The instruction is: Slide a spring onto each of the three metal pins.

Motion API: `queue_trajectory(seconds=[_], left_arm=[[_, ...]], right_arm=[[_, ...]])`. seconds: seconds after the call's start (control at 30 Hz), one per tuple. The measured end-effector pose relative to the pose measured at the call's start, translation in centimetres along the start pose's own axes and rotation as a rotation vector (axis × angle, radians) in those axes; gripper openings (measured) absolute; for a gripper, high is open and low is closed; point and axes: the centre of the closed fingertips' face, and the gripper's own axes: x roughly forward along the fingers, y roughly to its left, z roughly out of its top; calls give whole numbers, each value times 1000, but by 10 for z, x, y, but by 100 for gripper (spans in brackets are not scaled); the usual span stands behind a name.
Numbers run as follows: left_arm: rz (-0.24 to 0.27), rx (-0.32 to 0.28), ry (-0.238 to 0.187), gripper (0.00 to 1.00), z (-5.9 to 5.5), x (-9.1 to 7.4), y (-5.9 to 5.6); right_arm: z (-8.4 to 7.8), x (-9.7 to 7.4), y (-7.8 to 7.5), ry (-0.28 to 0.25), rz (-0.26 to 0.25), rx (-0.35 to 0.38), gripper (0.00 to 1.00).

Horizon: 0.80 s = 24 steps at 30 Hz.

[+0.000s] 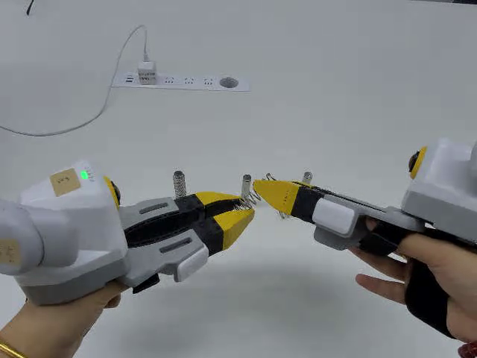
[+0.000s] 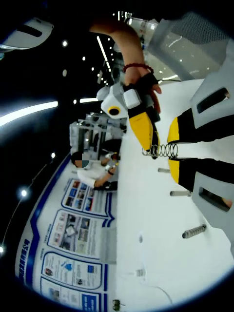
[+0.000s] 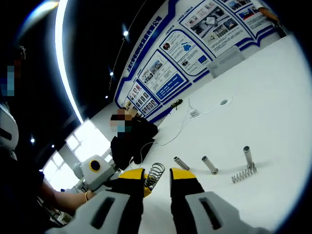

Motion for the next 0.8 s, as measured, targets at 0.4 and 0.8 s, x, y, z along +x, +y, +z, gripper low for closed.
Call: queue_trajectory(seconds=[0.4, 0.8], left_arm=[[1, -21, -8, 10, 1, -3, -1], [23, 22, 44, 11, -4, 0, 2]], right_arm=[[-1, 4, 7, -4, 38, 75, 13], [-1, 7, 8, 1, 34, 19, 11]])
